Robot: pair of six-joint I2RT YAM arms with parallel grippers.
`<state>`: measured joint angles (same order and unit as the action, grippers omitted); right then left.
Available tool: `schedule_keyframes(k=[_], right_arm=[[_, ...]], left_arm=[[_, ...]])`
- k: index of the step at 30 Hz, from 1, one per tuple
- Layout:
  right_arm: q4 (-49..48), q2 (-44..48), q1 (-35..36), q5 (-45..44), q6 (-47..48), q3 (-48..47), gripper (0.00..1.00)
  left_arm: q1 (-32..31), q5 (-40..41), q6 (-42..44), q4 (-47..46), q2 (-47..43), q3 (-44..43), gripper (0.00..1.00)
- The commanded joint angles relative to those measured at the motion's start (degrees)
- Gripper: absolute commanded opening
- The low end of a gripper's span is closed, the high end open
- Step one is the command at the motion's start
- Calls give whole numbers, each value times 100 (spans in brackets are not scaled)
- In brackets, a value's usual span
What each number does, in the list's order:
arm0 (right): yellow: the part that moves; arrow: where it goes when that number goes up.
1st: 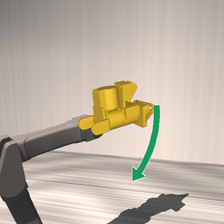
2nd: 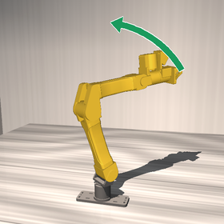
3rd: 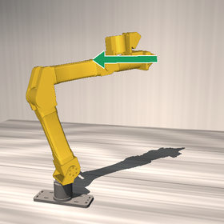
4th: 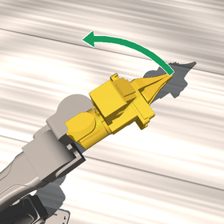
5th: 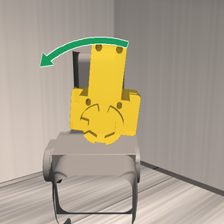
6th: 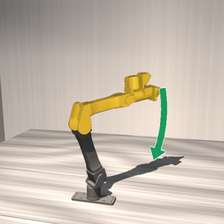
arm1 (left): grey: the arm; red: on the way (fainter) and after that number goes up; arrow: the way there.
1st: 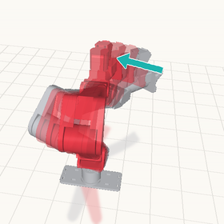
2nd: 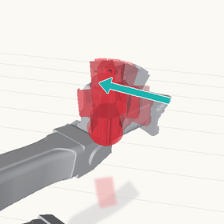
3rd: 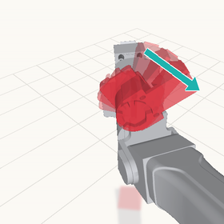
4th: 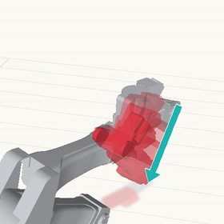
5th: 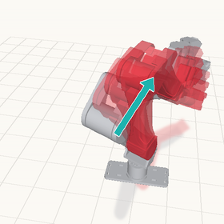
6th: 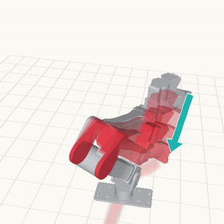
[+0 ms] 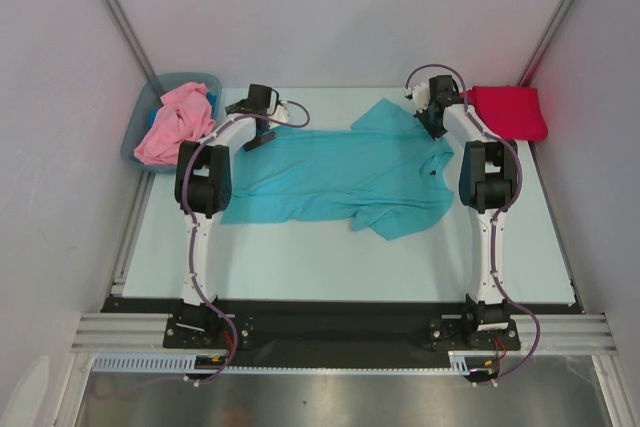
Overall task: Fold and stack the t-shirts
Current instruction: Flatten the tshirt out
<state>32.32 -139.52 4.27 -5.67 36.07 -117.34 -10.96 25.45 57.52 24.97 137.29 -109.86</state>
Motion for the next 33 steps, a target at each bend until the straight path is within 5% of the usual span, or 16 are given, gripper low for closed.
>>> schedule_keyframes(k=[1, 6, 7, 9, 11, 13, 15, 16, 33], right_arm=[[161, -216, -199, -286, 93, 18, 0], [363, -23, -41, -40, 31, -131, 23], [389, 65, -14, -13, 22, -166, 36], [468, 188, 65, 110, -13, -219, 46], [477, 328, 126, 232, -48, -280, 47], [329, 461, 311, 312, -118, -403, 39], [153, 435, 416, 234, -223, -474, 5], [-4, 417, 460, 137, -258, -535, 0], [-279, -312, 803, -285, -268, -1977, 0]], left_arm=[[147, 118, -30, 509, 193, 44, 96], [147, 162, -56, 517, 44, 44, 100], [147, 179, -74, 517, 17, 1, 100], [147, 179, -153, 517, -106, -44, 100], [138, 171, -214, 509, -211, -105, 100], [94, 118, -328, 517, -457, -114, 100], [59, 83, -372, 517, -563, -105, 100], [50, 83, -434, 517, -598, -105, 100], [-38, 12, -681, 509, -994, 308, 100]])
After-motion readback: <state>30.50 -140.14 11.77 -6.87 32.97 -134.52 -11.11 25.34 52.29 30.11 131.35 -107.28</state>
